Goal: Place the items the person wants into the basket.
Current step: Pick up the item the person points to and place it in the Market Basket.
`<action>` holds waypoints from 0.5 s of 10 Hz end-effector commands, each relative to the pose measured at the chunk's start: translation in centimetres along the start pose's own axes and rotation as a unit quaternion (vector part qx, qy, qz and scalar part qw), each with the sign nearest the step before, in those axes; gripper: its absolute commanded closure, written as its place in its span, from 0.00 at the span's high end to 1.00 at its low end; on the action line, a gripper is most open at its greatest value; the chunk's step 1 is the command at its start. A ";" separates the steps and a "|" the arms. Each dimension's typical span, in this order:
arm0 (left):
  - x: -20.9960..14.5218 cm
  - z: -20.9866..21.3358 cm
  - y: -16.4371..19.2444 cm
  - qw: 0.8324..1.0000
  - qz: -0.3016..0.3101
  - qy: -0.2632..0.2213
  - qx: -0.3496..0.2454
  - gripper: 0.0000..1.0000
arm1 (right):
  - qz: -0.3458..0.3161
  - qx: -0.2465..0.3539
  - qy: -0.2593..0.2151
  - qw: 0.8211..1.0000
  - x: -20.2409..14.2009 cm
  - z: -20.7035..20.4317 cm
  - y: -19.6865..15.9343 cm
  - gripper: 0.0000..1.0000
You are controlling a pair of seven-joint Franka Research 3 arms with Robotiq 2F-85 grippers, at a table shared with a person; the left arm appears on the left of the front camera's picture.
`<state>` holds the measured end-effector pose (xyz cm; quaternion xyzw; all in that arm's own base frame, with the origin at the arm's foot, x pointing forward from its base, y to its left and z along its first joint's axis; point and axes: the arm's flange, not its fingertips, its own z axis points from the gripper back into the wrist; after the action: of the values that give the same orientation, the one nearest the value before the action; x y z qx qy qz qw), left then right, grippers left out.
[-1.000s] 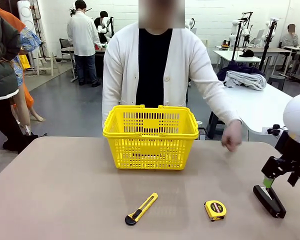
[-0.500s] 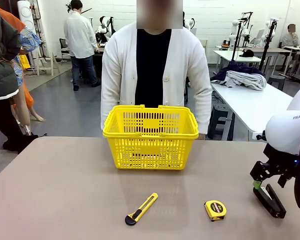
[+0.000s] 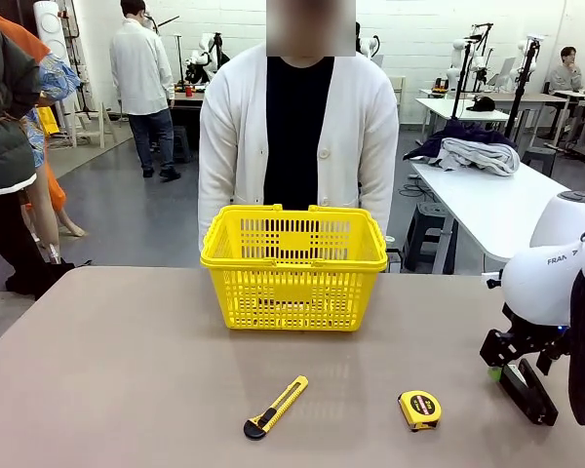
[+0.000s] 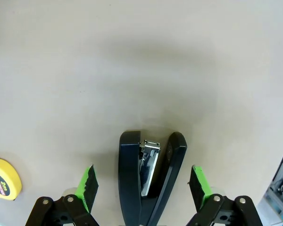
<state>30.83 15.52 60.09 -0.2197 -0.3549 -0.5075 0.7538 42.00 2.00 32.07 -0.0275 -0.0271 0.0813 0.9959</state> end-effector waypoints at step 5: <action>-0.1 0.2 0.0 1.000 -0.007 -0.006 -0.002 1.00 | 0.006 -0.020 0.009 1.000 -2.7 -2.0 0.6 1.00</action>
<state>30.82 15.53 60.09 -0.2196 -0.3550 -0.5073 0.7539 41.95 2.11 31.00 -0.0307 -0.0144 0.0847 0.9958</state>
